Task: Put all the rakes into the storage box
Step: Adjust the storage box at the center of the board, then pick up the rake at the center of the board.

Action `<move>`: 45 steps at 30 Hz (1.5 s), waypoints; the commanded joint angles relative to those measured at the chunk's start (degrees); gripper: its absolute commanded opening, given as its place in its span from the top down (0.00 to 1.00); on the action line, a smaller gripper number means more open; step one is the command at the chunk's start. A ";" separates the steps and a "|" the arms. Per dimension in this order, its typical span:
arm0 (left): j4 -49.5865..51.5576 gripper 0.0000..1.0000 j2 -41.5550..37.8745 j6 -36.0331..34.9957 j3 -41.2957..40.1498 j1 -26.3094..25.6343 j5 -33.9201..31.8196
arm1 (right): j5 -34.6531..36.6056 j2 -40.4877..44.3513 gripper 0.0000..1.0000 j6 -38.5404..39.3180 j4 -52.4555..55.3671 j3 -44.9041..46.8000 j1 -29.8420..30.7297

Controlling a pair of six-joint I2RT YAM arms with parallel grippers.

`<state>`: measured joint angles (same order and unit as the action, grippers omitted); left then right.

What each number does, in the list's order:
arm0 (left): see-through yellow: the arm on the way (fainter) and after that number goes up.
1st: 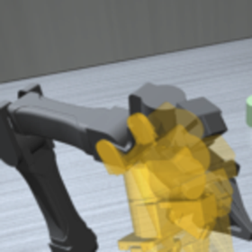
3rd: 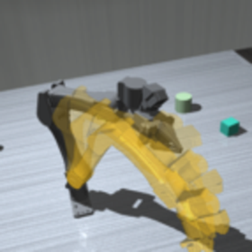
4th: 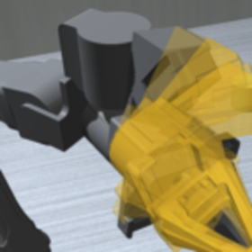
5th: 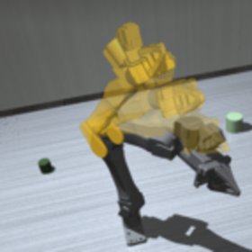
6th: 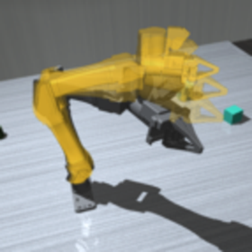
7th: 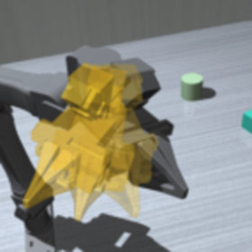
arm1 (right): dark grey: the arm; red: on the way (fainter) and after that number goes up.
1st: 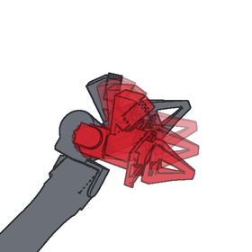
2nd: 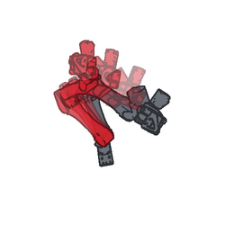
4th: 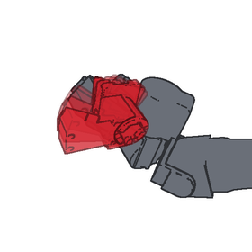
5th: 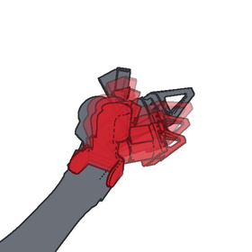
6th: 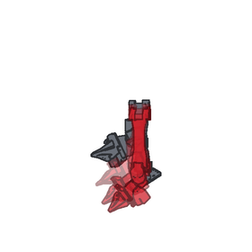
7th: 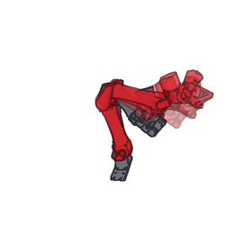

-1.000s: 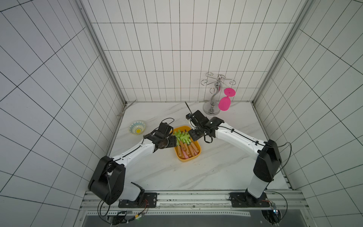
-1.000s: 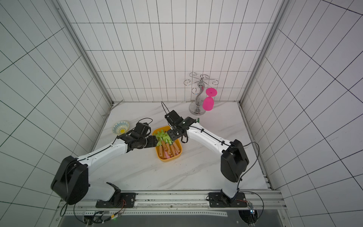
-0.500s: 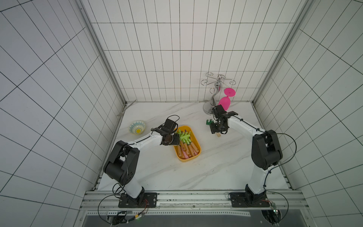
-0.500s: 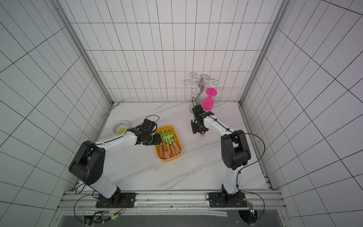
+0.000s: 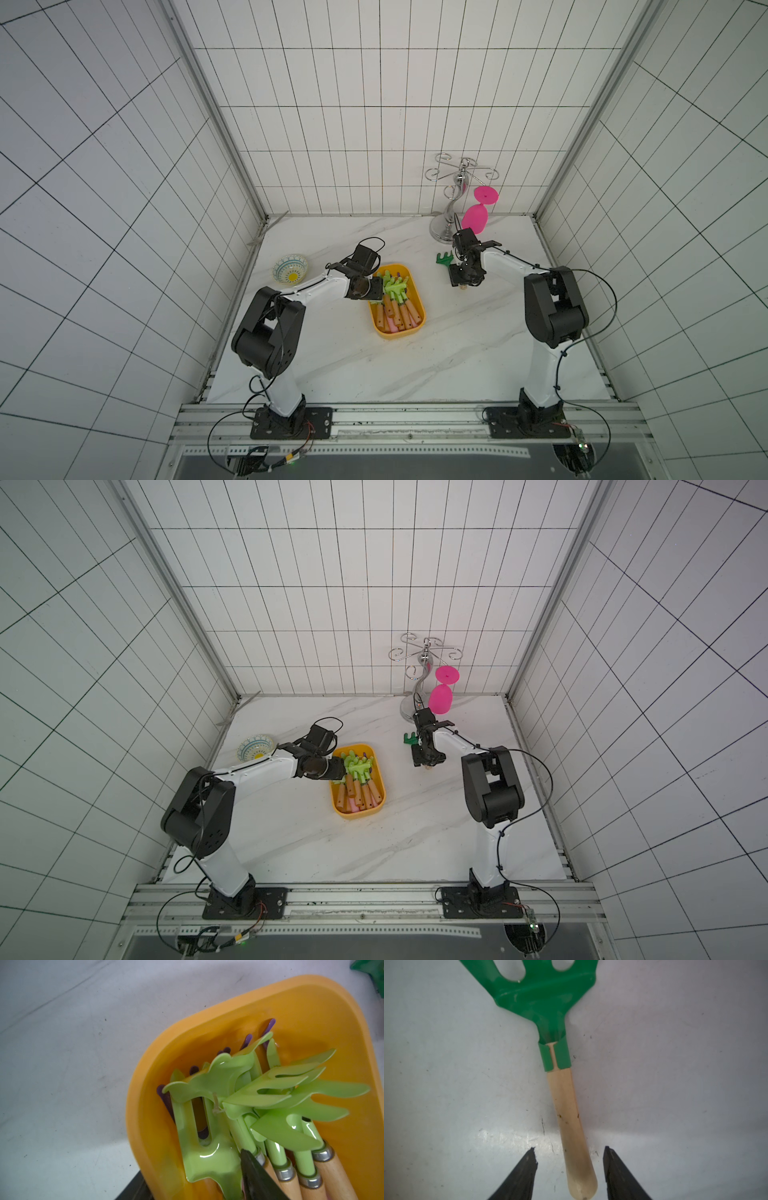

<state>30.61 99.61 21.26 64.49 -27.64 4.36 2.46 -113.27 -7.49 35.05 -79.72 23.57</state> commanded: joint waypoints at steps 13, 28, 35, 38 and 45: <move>7.62 0.32 -15.06 6.56 1.60 0.13 -1.80 | -1.28 -1.80 0.76 -0.07 -1.90 2.48 -0.46; 2.27 0.31 -11.59 12.45 5.98 -2.57 13.49 | -6.37 18.51 0.91 -1.53 0.36 8.01 6.43; -5.36 0.30 -10.17 14.92 5.71 -5.53 17.61 | -10.30 23.83 0.91 -2.88 4.74 4.58 15.60; -8.19 0.29 -11.75 15.60 4.49 -6.37 16.74 | -10.99 24.37 0.91 -4.57 5.15 4.00 18.13; -13.27 0.28 -13.53 17.17 0.78 -7.01 17.65 | -11.02 25.27 0.91 -6.82 5.29 2.67 23.14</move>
<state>21.17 87.18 37.58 66.46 -34.22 21.04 -7.94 -89.56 -12.53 39.48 -73.71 44.99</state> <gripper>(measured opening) 0.717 0.233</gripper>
